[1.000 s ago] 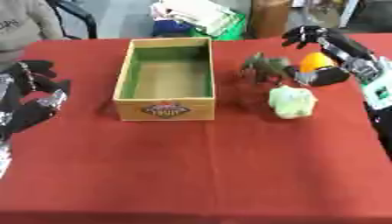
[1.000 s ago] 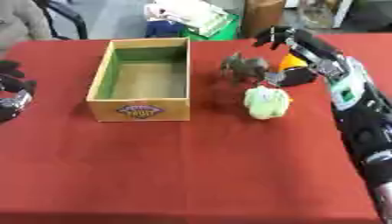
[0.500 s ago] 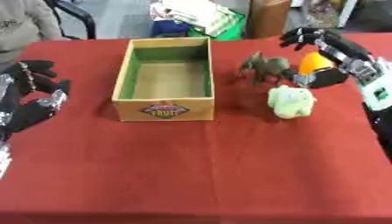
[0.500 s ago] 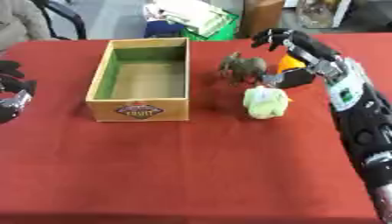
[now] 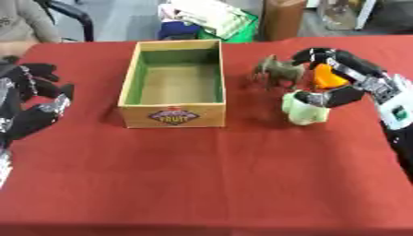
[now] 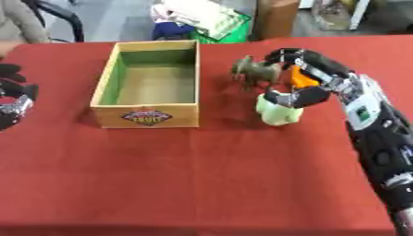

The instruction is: Pick up objects on the table and place them in the box.

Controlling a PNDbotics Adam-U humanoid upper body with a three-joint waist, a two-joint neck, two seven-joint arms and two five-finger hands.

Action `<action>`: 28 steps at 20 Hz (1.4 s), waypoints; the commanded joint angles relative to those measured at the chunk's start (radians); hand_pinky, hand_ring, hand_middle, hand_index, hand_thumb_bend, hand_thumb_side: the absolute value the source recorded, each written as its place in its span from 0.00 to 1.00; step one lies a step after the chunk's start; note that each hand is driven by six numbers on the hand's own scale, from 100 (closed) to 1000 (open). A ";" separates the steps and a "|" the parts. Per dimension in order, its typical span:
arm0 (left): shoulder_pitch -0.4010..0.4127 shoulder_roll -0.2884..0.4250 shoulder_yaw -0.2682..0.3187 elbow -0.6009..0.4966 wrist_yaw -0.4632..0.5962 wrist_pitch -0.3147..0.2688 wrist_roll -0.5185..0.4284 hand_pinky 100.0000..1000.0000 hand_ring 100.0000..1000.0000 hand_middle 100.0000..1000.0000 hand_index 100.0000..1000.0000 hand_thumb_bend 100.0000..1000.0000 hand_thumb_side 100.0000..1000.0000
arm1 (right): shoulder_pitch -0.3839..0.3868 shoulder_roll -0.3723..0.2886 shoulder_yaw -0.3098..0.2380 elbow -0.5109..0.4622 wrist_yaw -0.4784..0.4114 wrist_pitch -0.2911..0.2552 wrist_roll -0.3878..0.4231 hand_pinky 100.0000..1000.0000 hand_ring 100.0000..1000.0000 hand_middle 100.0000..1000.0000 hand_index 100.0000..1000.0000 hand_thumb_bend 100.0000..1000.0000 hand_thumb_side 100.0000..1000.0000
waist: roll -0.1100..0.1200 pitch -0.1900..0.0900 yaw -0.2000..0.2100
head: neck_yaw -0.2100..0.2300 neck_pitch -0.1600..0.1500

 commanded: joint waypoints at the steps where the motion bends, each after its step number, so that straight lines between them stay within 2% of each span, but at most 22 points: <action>1: -0.009 0.018 0.007 -0.021 0.003 0.000 0.000 0.56 0.53 0.53 0.71 0.26 0.09 | -0.006 -0.019 -0.009 0.007 0.044 -0.087 0.084 0.69 0.87 0.84 0.84 0.38 0.59 | -0.001 -0.013 0.001 | -0.001 0.000; 11: -0.009 0.017 0.006 -0.021 0.002 0.000 -0.001 0.56 0.53 0.53 0.71 0.26 0.10 | 0.017 -0.012 -0.005 0.031 0.194 -0.087 0.007 0.71 0.87 0.85 0.85 0.39 0.64 | -0.001 -0.010 0.002 | 0.000 -0.001; 15: -0.008 0.017 0.006 -0.020 0.002 0.000 0.000 0.56 0.53 0.53 0.71 0.26 0.09 | 0.020 -0.010 -0.005 0.040 0.242 -0.087 -0.023 0.70 0.84 0.83 0.85 0.36 0.65 | -0.001 -0.010 0.002 | -0.001 -0.001; 18: -0.008 0.017 0.007 -0.021 0.002 0.000 0.000 0.56 0.53 0.53 0.71 0.26 0.09 | 0.020 -0.009 -0.008 0.044 0.267 -0.087 -0.051 0.67 0.80 0.79 0.84 0.29 0.63 | -0.001 -0.010 0.002 | -0.001 -0.001; 19: -0.008 0.017 0.006 -0.020 0.002 0.000 0.000 0.56 0.53 0.53 0.71 0.26 0.10 | 0.020 -0.008 -0.009 0.044 0.273 -0.087 -0.063 0.65 0.77 0.75 0.82 0.17 0.59 | -0.001 -0.010 0.001 | -0.001 -0.001; 20: -0.008 0.016 0.006 -0.020 0.002 0.000 0.000 0.56 0.53 0.53 0.71 0.26 0.09 | 0.020 -0.008 -0.010 0.045 0.279 -0.087 -0.075 0.64 0.76 0.75 0.82 0.15 0.58 | -0.001 -0.010 0.001 | -0.001 -0.001; 21: -0.008 0.016 0.006 -0.020 0.002 0.000 0.000 0.56 0.53 0.53 0.71 0.26 0.09 | 0.020 -0.008 -0.012 0.045 0.283 -0.087 -0.088 0.60 0.71 0.70 0.80 0.02 0.50 | -0.001 -0.010 0.001 | -0.001 -0.001; 22: -0.008 0.016 0.006 -0.020 0.002 0.000 0.000 0.56 0.53 0.53 0.71 0.26 0.09 | 0.020 -0.008 -0.014 0.046 0.288 -0.087 -0.102 0.59 0.70 0.68 0.79 0.00 0.48 | -0.002 -0.011 0.001 | -0.001 -0.001; 25: -0.008 0.016 0.007 -0.020 0.002 0.000 0.000 0.56 0.53 0.53 0.71 0.26 0.10 | 0.020 -0.007 -0.017 0.051 0.301 -0.087 -0.141 0.43 0.54 0.52 0.70 0.00 0.33 | -0.001 -0.011 0.001 | 0.000 -0.001; 28: -0.007 0.016 0.007 -0.020 0.003 0.000 0.000 0.56 0.53 0.53 0.71 0.26 0.09 | 0.016 -0.003 -0.016 0.053 0.307 -0.087 -0.172 0.28 0.41 0.39 0.60 0.00 0.29 | -0.001 -0.012 0.000 | -0.001 -0.001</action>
